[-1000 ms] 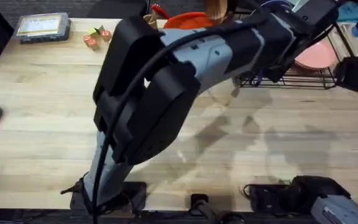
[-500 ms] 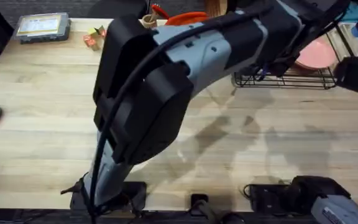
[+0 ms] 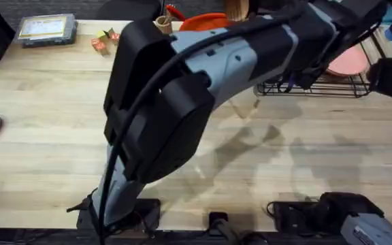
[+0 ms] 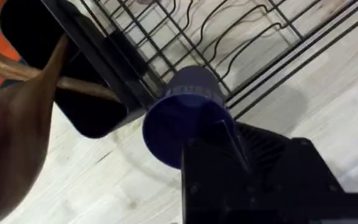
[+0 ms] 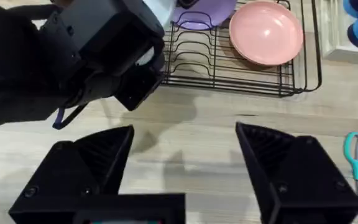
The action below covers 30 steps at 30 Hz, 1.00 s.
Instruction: Pick up the cup on the table and put them onto the rack.
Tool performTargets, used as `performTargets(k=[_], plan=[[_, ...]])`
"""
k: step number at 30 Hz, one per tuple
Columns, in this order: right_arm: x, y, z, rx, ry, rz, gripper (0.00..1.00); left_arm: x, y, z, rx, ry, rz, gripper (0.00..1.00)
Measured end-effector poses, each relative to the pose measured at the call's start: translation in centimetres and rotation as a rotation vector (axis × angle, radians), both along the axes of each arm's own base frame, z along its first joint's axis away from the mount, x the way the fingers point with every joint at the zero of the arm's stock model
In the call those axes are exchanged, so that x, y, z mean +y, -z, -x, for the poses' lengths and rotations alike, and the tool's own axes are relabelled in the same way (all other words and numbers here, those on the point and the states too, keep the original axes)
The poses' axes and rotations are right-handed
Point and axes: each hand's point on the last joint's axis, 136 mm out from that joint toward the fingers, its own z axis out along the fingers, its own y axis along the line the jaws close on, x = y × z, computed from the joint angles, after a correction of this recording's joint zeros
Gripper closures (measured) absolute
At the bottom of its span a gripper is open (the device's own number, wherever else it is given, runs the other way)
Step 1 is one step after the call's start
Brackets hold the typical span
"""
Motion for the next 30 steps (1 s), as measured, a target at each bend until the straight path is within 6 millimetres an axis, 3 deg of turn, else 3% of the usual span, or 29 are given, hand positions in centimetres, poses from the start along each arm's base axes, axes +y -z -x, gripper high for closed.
performTargets(k=[11,17,25,30], plan=[[0.0,0.0,0.0,0.000,0.000,0.000,0.007,-0.2,0.0,-0.1,-0.006,-0.001,0.005,0.961],[0.0,0.0,0.0,0.000,0.000,0.000,0.007,-0.4,1.4,-0.5,-0.004,-0.005,-0.014,0.961],[0.0,0.0,0.0,0.000,0.000,0.000,0.007,-0.5,1.4,-0.6,-0.007,-0.006,-0.012,0.958],[0.0,0.0,0.0,0.000,0.000,0.000,0.007,-0.5,1.4,-0.6,-0.010,-0.008,-0.015,0.859]])
